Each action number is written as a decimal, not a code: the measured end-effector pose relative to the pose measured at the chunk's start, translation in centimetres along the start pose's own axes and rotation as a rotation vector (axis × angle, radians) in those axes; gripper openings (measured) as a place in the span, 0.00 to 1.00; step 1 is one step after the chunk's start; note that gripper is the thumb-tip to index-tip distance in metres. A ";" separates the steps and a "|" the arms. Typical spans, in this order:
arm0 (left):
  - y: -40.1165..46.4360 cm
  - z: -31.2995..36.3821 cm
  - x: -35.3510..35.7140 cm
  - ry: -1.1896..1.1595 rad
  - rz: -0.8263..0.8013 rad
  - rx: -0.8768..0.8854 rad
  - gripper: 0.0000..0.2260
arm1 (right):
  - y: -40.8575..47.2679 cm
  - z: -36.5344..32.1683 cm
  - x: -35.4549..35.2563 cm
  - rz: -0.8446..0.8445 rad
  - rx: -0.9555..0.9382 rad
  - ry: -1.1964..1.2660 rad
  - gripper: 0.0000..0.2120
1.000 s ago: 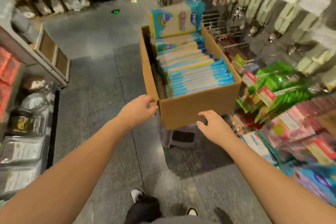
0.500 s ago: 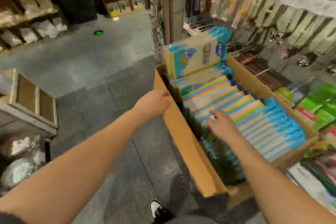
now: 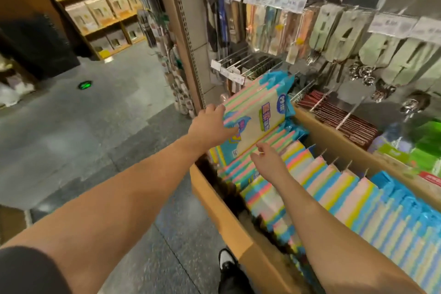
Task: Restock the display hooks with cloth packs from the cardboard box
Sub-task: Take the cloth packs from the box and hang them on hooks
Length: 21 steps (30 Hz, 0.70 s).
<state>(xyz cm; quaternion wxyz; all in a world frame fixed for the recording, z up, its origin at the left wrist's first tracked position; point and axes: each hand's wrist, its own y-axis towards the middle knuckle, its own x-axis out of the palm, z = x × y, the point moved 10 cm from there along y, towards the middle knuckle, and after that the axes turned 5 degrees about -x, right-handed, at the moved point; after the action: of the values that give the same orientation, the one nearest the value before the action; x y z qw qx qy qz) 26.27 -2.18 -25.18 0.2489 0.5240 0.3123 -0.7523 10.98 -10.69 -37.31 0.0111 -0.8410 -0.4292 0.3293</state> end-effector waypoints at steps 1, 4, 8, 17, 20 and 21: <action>1.8 0.0 0.2 0.028 -0.005 -0.010 0.38 | 1.4 -0.2 0.4 0.009 0.021 0.036 0.24; 6.6 0.1 1.2 0.105 -0.072 -0.056 0.49 | 4.8 0.0 1.2 0.051 0.081 0.141 0.26; 10.7 0.0 4.3 -0.003 -0.259 -0.107 0.56 | 7.5 0.6 2.5 0.072 0.125 0.253 0.26; 11.8 1.3 6.1 0.055 -0.313 -0.024 0.29 | 7.7 3.9 4.7 0.135 0.256 0.466 0.29; 11.0 1.5 5.1 0.016 -0.257 0.000 0.26 | 7.0 4.5 5.2 0.137 0.327 0.611 0.34; 10.5 1.4 4.7 0.015 -0.237 0.007 0.26 | 6.7 4.1 5.2 0.131 0.336 0.651 0.35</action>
<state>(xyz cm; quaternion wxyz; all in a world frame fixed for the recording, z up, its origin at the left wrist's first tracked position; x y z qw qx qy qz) 31.26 -10.56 -31.50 0.1540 0.4899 0.3714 -0.7735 15.61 -12.23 -45.40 0.2639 -0.9138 -0.2885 0.1103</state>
